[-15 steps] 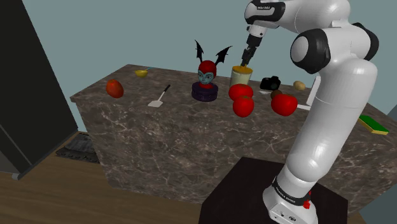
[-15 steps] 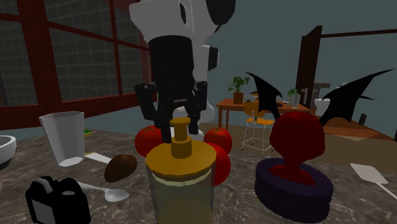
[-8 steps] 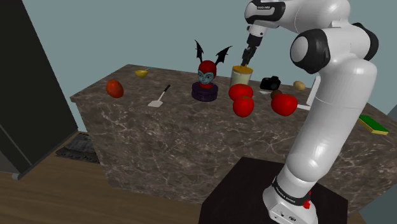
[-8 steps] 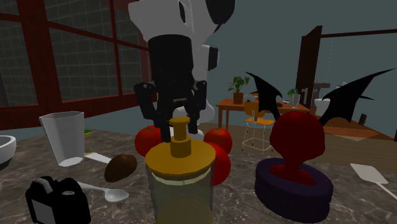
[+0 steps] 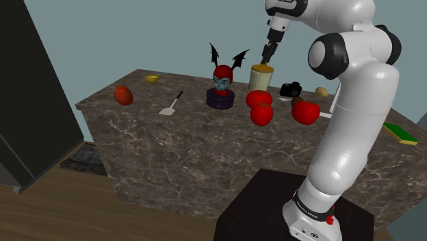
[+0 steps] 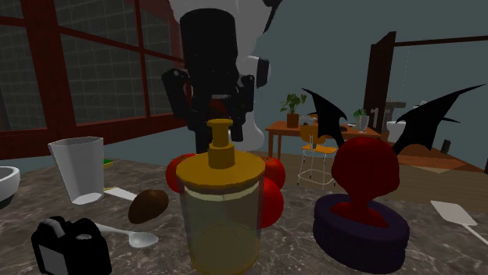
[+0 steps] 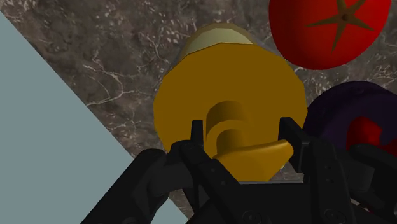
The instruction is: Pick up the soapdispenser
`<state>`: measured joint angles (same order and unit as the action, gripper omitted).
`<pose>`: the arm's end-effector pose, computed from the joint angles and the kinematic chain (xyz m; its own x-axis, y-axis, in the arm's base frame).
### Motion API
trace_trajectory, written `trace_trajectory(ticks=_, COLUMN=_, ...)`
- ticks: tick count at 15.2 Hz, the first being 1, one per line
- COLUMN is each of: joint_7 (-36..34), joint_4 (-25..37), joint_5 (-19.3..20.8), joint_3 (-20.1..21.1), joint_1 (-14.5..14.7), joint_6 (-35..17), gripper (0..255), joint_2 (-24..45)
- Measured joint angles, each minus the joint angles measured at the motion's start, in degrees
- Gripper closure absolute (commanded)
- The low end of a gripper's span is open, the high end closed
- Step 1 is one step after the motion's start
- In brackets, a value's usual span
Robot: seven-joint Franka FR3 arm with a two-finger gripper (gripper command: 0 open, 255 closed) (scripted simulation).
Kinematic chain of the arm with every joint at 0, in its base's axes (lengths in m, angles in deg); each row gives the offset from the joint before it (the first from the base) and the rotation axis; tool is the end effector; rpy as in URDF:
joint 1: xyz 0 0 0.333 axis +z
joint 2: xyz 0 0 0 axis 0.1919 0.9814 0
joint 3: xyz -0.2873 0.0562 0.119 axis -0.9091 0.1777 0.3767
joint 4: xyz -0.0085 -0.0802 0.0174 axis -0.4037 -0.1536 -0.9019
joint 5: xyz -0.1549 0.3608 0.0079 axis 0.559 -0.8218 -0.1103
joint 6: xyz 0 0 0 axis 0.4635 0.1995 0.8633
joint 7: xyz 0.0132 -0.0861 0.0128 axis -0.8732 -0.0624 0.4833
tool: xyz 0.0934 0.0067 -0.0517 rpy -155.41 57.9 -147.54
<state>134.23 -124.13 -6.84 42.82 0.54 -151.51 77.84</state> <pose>0.4672 -0.3818 0.6382 0.9868 0.0971 0.1299 0.0996 -0.9949 -0.0125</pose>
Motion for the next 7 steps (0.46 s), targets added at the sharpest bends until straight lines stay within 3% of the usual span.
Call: trace_trajectory(ticks=7, joint_7=0.23, joint_4=8.61, joint_5=-1.74, joint_3=-0.36, joint_1=-1.73, joint_6=6.42, gripper=255, joint_2=2.67)
